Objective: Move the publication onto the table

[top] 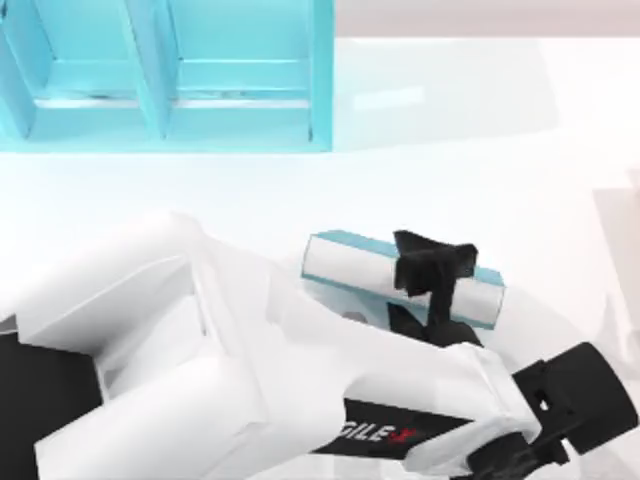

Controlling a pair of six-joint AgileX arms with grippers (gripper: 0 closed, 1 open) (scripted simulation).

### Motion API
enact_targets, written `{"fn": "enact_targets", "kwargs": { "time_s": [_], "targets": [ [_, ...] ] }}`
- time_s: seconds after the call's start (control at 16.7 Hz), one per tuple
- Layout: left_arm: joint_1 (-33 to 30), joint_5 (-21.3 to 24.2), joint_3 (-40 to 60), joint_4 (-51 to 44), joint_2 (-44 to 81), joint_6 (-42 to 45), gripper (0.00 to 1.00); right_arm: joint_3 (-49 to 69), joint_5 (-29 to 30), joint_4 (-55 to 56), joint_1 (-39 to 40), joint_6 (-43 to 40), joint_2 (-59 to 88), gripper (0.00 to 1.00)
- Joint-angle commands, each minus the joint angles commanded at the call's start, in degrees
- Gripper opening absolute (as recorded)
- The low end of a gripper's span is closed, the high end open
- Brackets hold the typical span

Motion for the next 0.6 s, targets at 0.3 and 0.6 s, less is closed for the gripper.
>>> {"fn": "enact_targets", "kwargs": {
  "time_s": [0.3, 0.6],
  "targets": [
    [0.0, 0.0, 0.0, 0.0, 0.0, 0.0, 1.0, 0.0, 0.0, 0.0, 0.0, 0.0, 0.0, 1.0],
    [-0.8, 0.1, 0.6, -1.7, 0.3, -2.0, 1.0, 0.0, 0.0, 0.0, 0.0, 0.0, 0.0, 1.0]
  ]
}}
